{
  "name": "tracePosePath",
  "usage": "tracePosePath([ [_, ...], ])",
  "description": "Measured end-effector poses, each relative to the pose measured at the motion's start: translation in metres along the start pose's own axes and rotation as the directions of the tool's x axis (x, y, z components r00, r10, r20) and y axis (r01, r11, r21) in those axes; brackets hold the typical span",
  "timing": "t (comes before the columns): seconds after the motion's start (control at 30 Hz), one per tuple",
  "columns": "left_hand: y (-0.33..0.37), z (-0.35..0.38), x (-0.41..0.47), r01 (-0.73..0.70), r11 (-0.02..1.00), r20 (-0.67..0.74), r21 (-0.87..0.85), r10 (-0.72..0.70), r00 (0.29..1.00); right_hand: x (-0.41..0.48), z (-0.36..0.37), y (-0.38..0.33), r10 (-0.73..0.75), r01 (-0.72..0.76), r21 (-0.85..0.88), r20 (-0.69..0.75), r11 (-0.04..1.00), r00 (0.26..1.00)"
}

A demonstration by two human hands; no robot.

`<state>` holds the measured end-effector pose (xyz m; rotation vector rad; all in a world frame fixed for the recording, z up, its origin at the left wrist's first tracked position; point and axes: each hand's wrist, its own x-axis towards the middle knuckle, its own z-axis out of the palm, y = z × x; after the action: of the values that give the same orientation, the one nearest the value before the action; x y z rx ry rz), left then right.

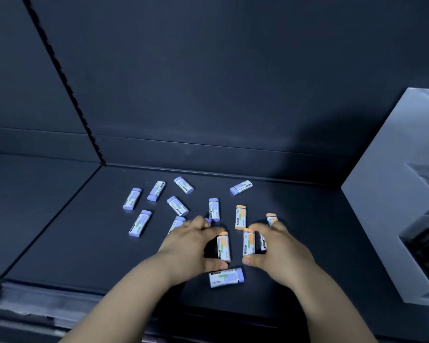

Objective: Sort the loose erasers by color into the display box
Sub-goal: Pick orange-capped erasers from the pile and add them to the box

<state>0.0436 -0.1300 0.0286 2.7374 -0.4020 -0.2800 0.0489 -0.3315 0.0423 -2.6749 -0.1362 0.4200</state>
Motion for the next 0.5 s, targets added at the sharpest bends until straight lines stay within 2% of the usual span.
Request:
tracePosePath([
  [0.1, -0.001, 0.004, -0.002, -0.003, 1.000, -0.081, -0.023, 0.001, 0.997, -0.002, 0.000, 0.001, 0.002, -0.001, 0.046, -0.032, 0.999, 0.999],
  [0.23, 0.000, 0.010, -0.007, 0.001, 0.997, -0.218, -0.073, -0.017, 0.976, -0.012, 0.004, 0.000, 0.002, 0.010, 0.069, -0.175, 0.998, 0.985],
  [0.37, -0.010, 0.007, -0.012, -0.049, 0.996, -0.428, 0.075, 0.077, 0.900, -0.017, 0.000, -0.020, -0.124, 0.149, 0.075, -0.265, 0.986, 0.956],
  [0.5, -0.028, -0.015, -0.022, -0.060, 0.988, -0.536, 0.140, 0.127, 0.835, -0.014, 0.000, -0.053, -0.232, 0.238, -0.011, -0.270, 0.971, 0.934],
])
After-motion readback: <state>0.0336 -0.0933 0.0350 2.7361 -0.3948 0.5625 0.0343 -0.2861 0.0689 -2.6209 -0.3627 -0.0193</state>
